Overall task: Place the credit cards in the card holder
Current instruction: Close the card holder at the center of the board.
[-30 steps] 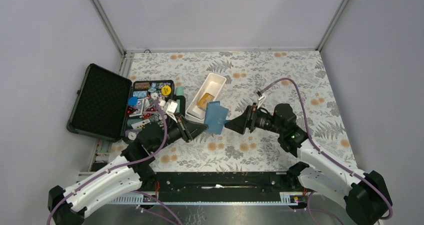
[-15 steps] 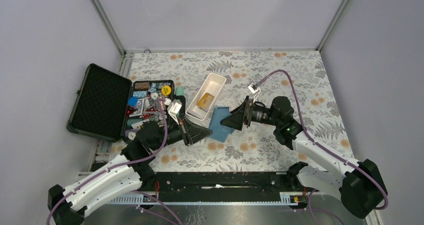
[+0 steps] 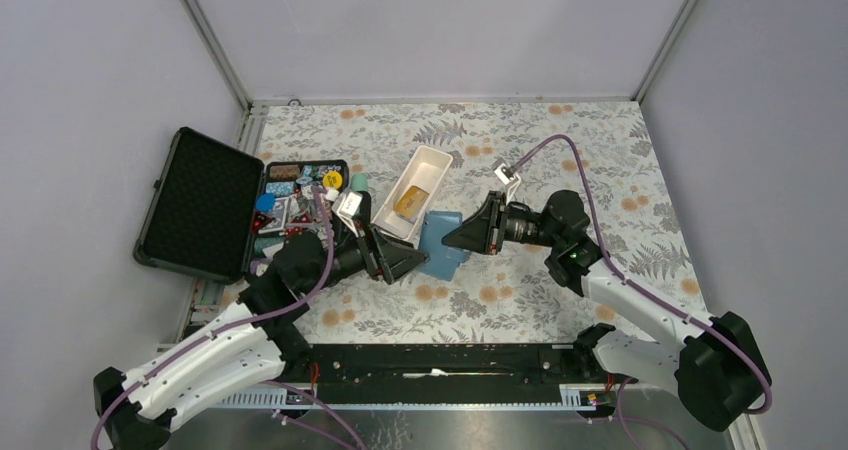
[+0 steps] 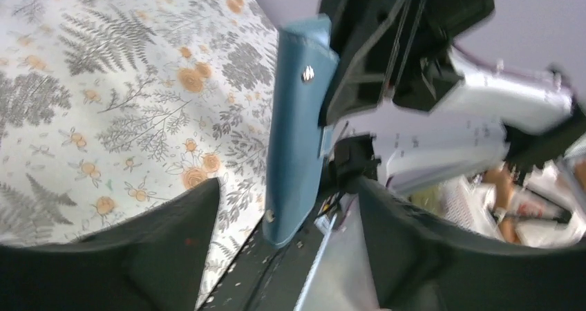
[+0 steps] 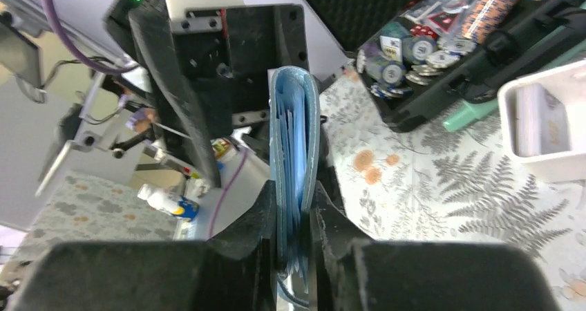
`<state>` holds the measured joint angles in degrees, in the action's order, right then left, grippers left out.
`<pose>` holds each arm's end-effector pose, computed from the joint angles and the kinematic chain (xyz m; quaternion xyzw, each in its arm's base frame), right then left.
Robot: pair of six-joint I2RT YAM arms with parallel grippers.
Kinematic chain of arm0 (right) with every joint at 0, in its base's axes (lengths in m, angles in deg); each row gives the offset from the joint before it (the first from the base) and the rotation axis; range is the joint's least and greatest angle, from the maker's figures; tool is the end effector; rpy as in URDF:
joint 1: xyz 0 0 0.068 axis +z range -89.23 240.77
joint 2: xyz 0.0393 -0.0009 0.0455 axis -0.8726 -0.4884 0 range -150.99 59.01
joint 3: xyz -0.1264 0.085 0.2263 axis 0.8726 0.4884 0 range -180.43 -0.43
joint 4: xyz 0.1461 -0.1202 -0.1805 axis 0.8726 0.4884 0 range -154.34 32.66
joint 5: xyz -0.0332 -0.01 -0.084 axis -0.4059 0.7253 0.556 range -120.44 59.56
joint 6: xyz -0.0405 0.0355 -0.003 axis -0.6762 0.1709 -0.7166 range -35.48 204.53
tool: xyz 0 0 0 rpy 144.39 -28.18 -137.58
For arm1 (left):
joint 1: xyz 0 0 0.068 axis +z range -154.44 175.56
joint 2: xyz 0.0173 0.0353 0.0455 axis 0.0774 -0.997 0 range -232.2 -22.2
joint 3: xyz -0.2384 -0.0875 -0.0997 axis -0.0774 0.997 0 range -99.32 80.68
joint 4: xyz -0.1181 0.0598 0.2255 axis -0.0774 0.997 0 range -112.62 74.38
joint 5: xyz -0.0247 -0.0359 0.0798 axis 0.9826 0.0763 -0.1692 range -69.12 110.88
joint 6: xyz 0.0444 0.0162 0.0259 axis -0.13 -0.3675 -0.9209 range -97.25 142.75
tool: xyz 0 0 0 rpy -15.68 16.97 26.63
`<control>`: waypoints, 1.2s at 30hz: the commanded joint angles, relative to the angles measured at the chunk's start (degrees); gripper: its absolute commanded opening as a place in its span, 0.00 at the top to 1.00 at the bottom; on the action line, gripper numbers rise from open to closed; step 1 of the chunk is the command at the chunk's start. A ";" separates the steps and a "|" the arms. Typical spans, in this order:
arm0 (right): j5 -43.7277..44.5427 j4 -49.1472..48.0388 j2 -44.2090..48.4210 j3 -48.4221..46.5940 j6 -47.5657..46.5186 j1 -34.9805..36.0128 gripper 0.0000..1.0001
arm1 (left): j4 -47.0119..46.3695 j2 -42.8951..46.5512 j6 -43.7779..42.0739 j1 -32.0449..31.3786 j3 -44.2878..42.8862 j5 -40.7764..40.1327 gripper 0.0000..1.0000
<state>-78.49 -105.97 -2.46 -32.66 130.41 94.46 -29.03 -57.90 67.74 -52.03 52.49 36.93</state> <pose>0.1787 0.1510 0.2990 -0.2547 0.6028 0.6516 0.3836 0.1037 -0.1282 0.2930 0.1138 0.7045 -0.5701 0.4070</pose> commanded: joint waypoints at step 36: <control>64.72 -1.71 -6.83 -5.77 -98.82 40.30 1.00 | 21.07 -9.71 25.08 22.63 -5.42 16.18 0.01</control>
<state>-19.61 -99.32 -9.28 -35.45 39.58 133.08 -9.36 -68.00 94.73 -29.65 46.77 50.00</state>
